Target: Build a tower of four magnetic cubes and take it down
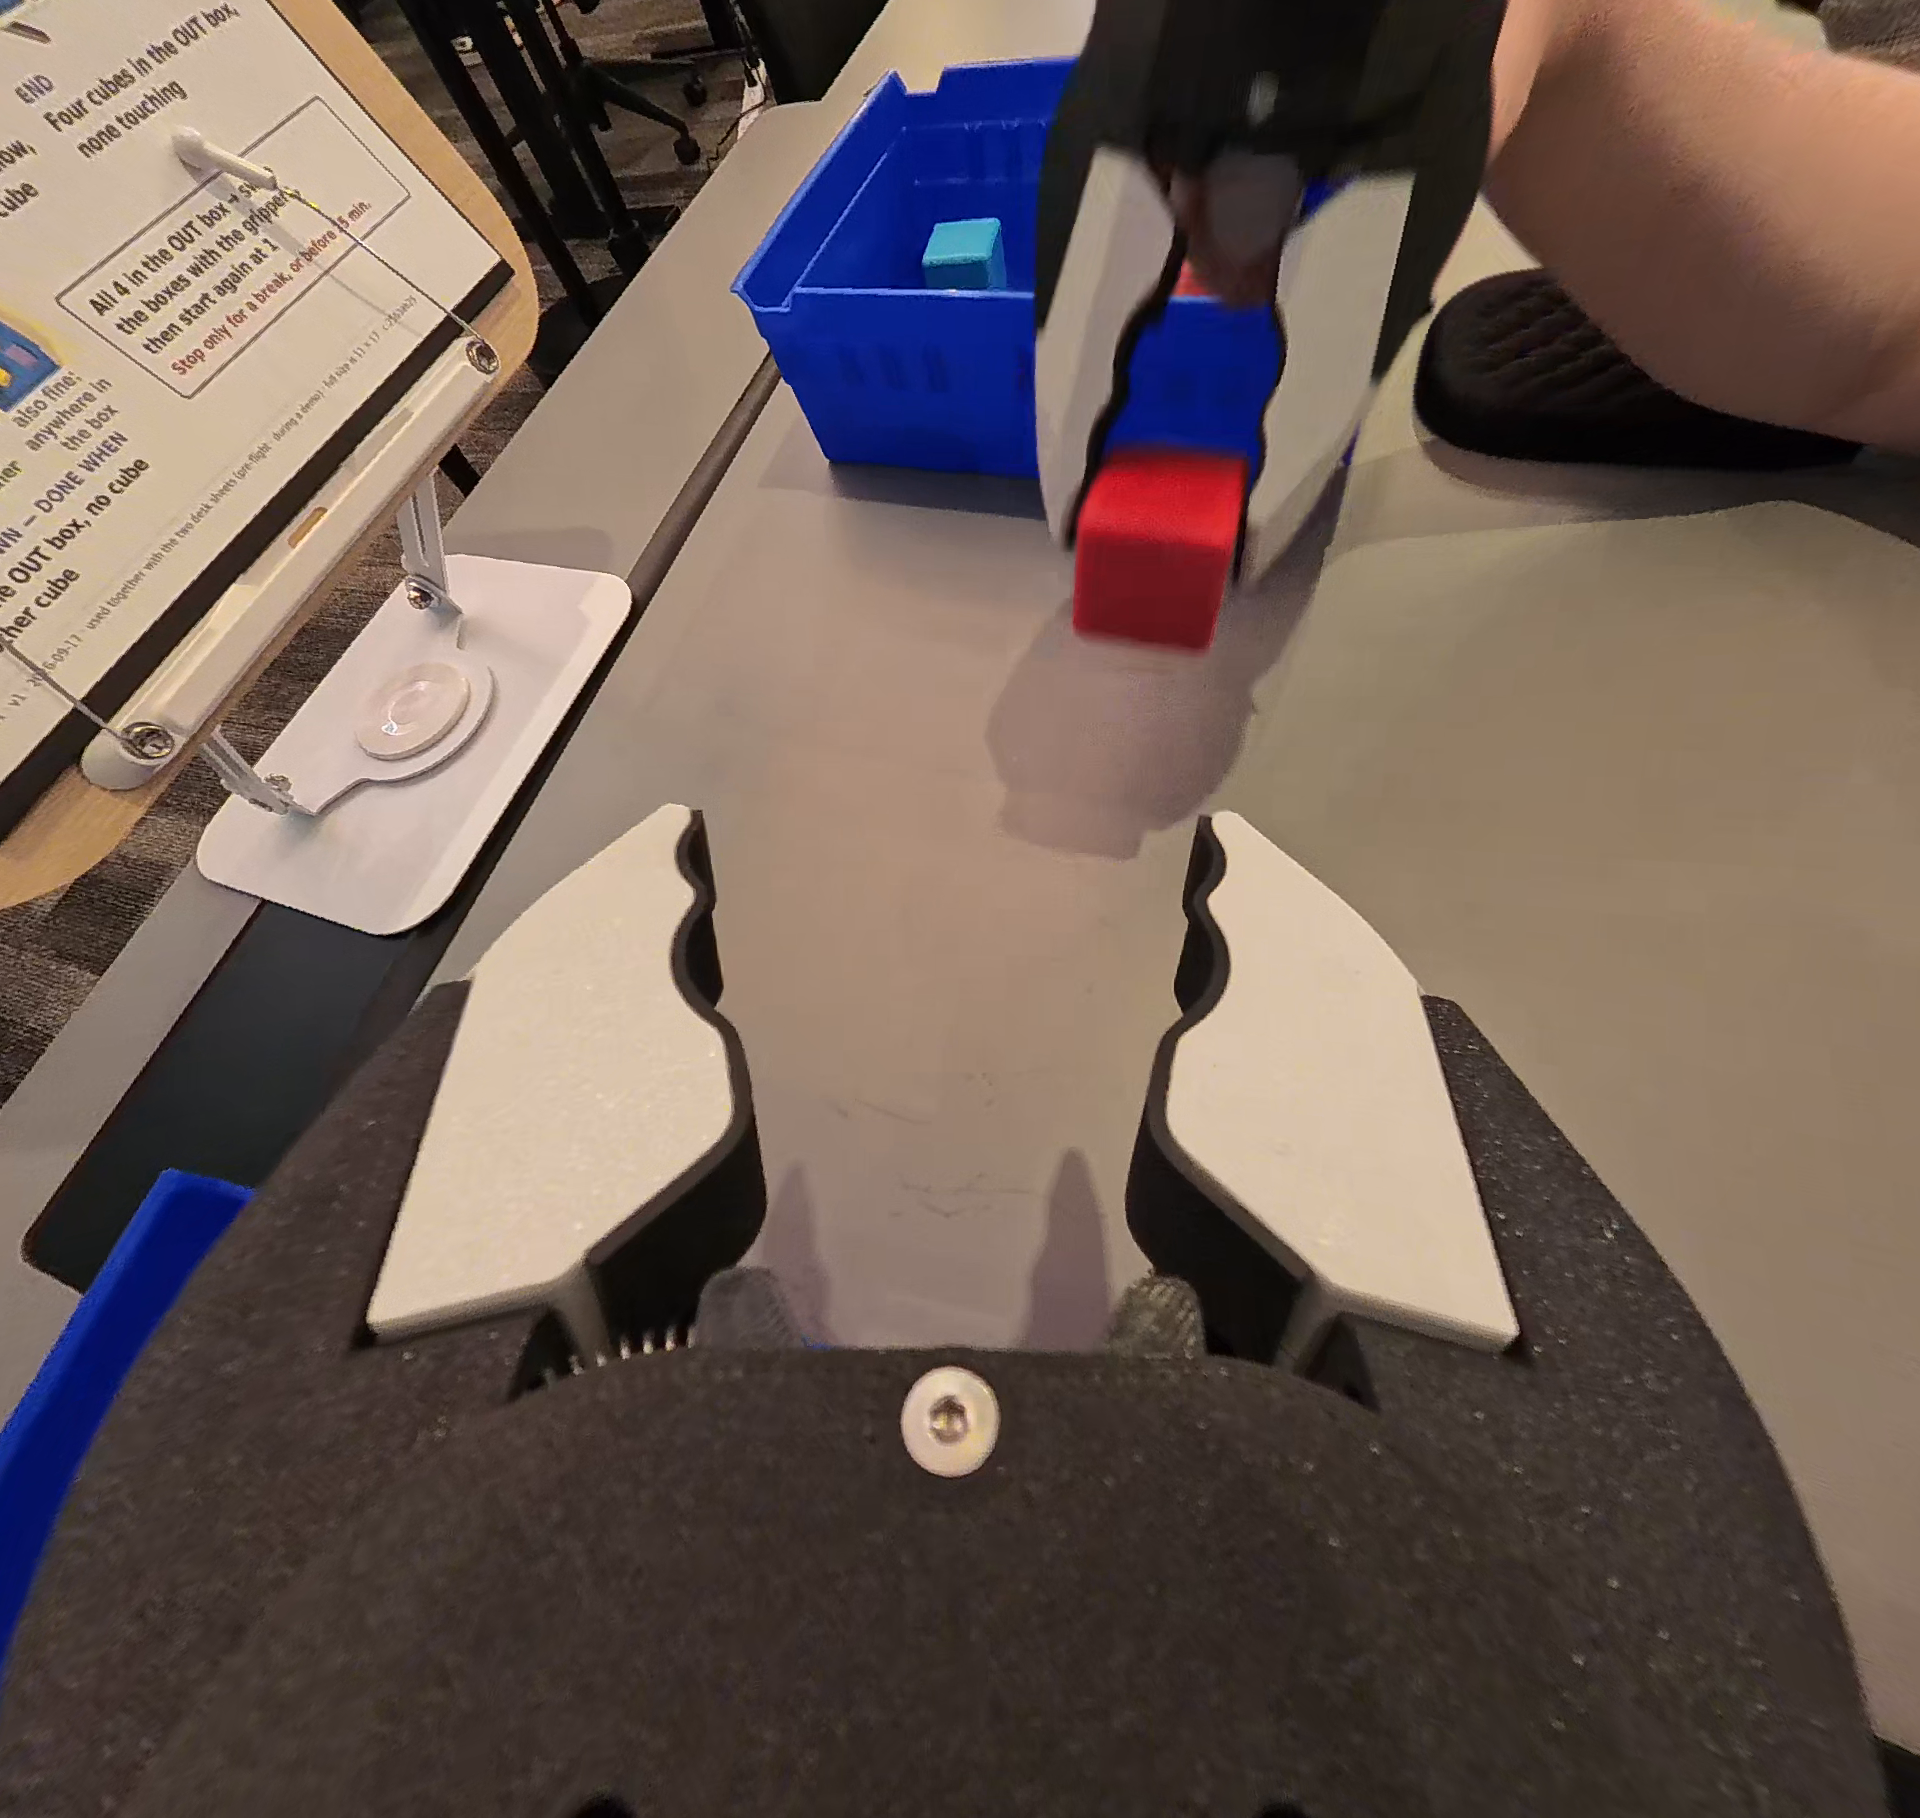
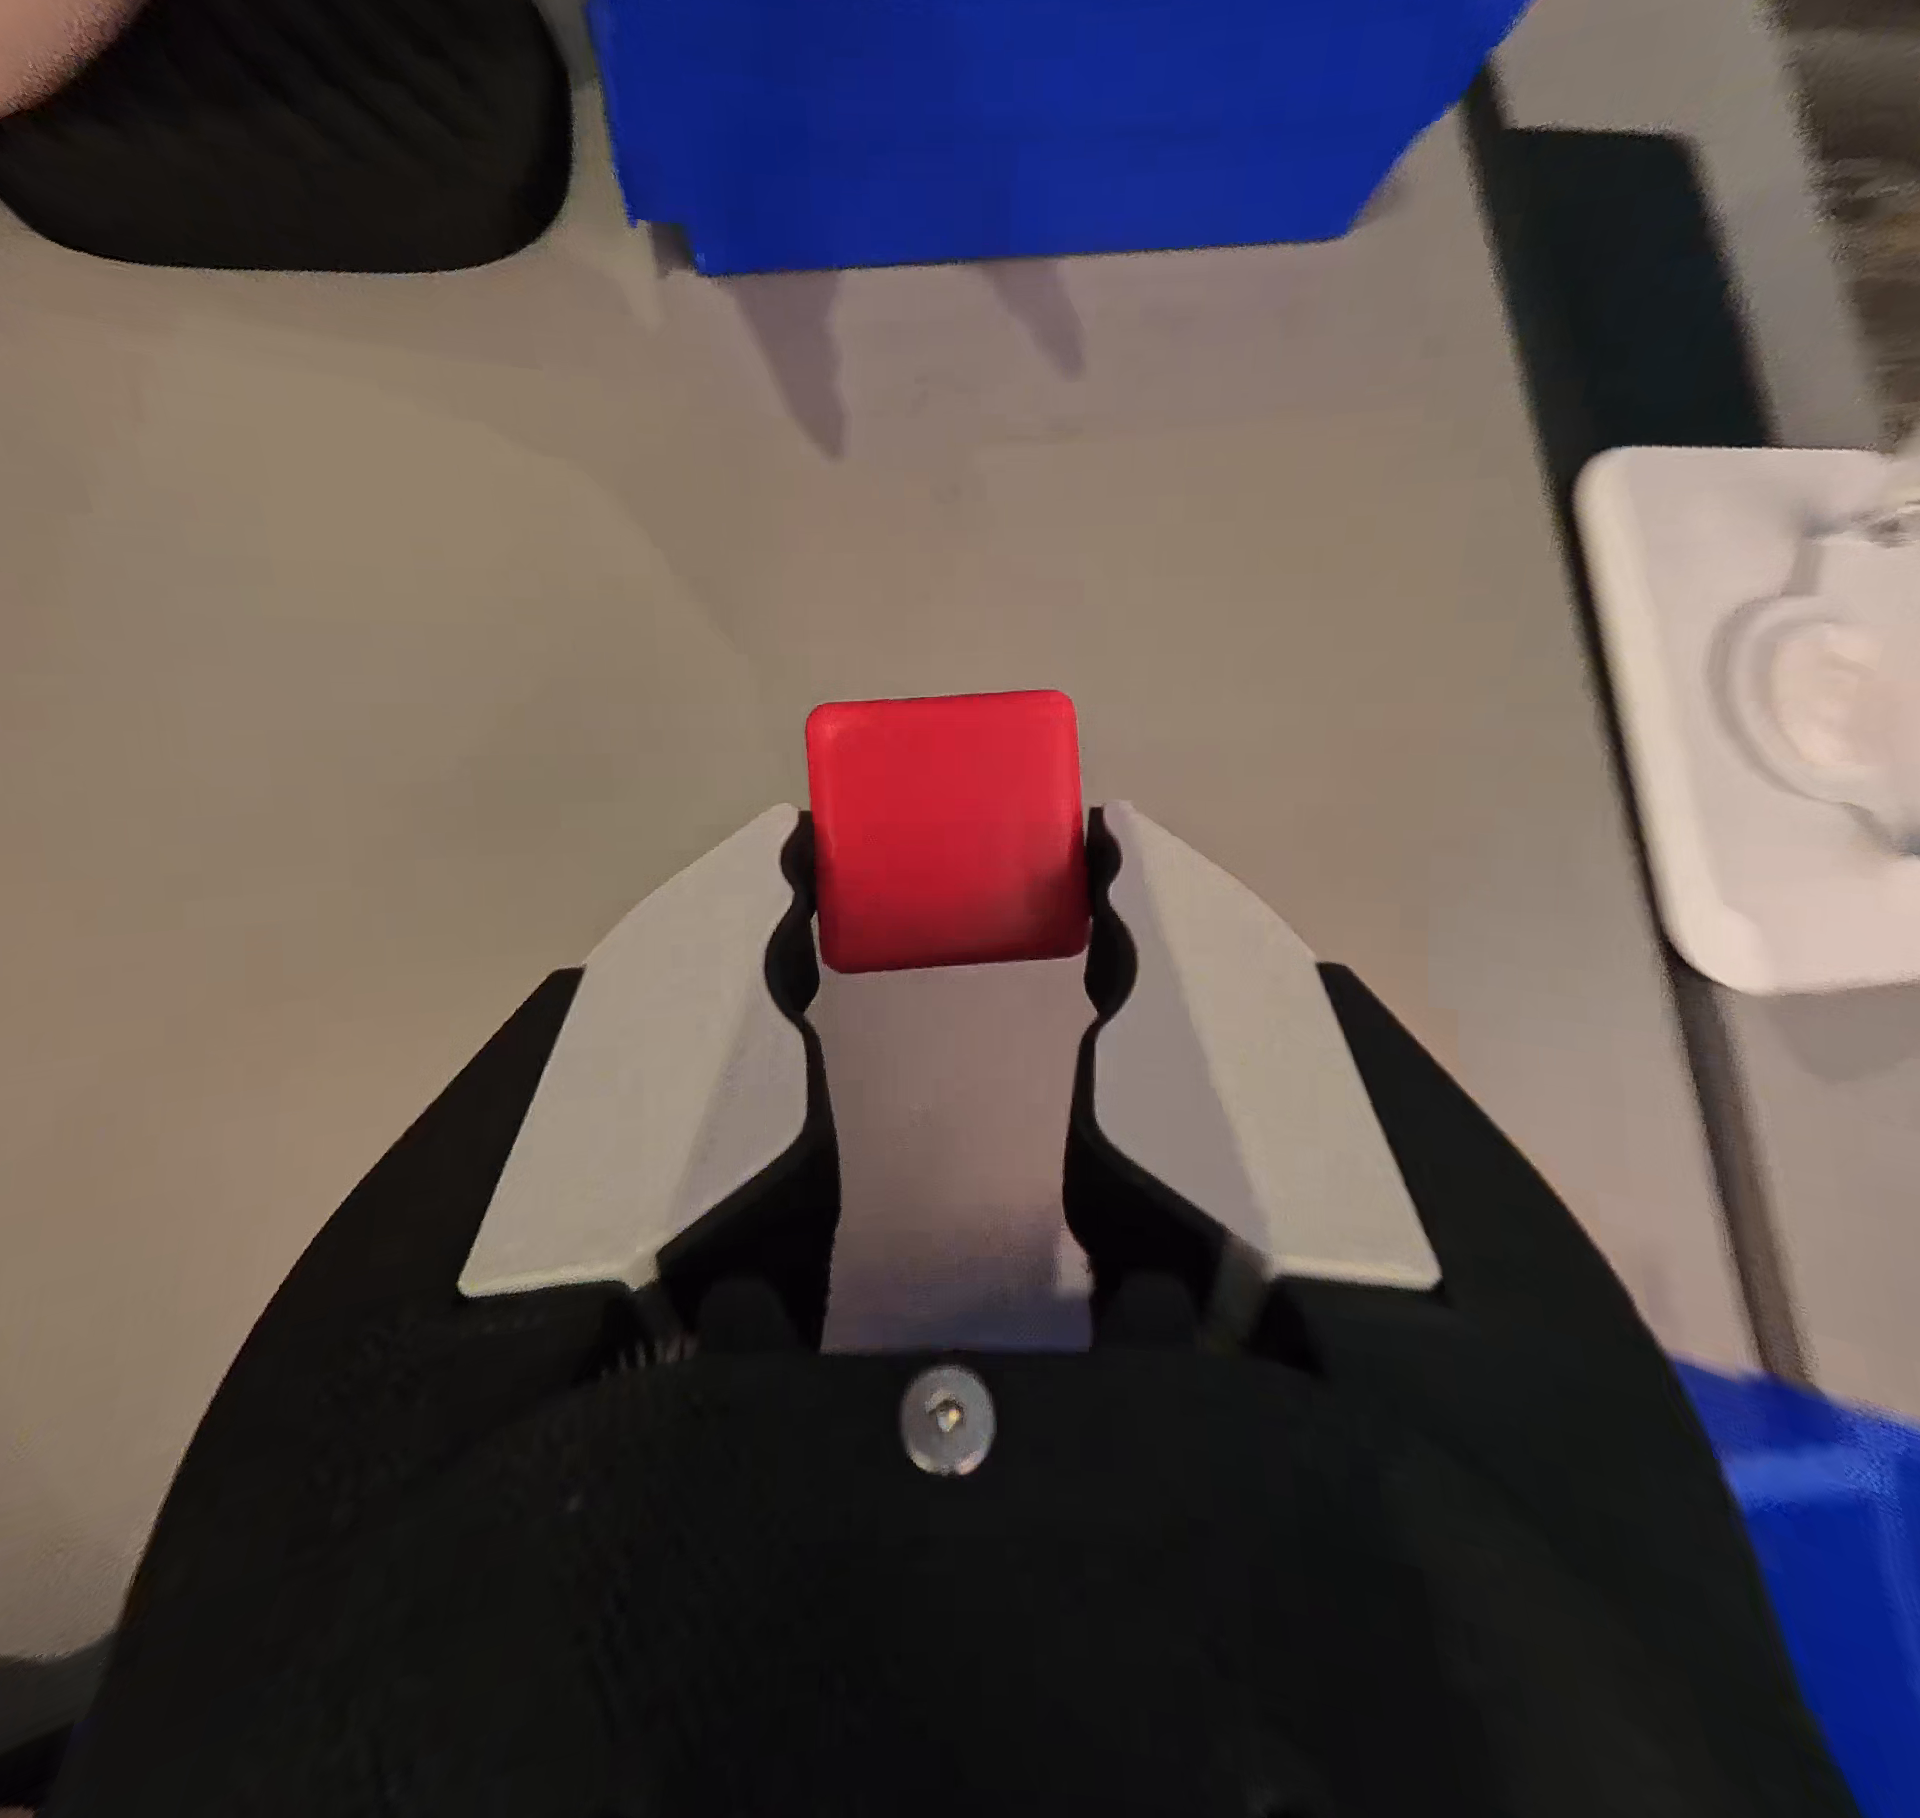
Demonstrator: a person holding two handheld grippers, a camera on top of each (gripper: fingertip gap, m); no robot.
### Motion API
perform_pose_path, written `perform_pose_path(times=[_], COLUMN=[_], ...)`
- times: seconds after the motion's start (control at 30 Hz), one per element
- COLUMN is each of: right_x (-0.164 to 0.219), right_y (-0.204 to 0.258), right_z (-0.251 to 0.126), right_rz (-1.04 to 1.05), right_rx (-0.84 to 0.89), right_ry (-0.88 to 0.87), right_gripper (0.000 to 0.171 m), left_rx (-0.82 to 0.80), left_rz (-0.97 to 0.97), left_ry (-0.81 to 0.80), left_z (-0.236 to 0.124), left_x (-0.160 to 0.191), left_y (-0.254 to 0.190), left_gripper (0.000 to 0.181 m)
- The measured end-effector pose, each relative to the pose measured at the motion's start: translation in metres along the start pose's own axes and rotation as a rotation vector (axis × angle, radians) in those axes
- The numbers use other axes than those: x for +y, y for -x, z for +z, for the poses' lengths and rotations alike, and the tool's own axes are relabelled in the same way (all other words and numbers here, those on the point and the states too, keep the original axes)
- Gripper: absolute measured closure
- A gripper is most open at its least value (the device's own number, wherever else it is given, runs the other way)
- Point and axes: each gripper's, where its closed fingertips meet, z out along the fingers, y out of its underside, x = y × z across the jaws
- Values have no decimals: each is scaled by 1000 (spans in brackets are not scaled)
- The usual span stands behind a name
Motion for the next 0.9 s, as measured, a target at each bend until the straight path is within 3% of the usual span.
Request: perform_pose_path(times=[0.17, 0.37, 0.6, 0.9], right_x=[18, 92, 170, 197], right_y=[-28, -50, -41, -33], right_z=[-93, -156, -132, -95], right_rz=[73, 237, 353, 353], right_rx=[166, 309, 128, -14], right_ry=[-87, -14, 154, 257], right_gripper=[121, 121, 120, 120], left_rx=[16, 32, 42, 48], left_rz=[7, 6, 8, 0], left_ry=[8, 18, 25, 20], left_z=[4, 11, 16, 15], left_x=[1, 2, 3, 4], left_y=[-3, -5, -8, -7], left_gripper=[96, 96, 96, 96])
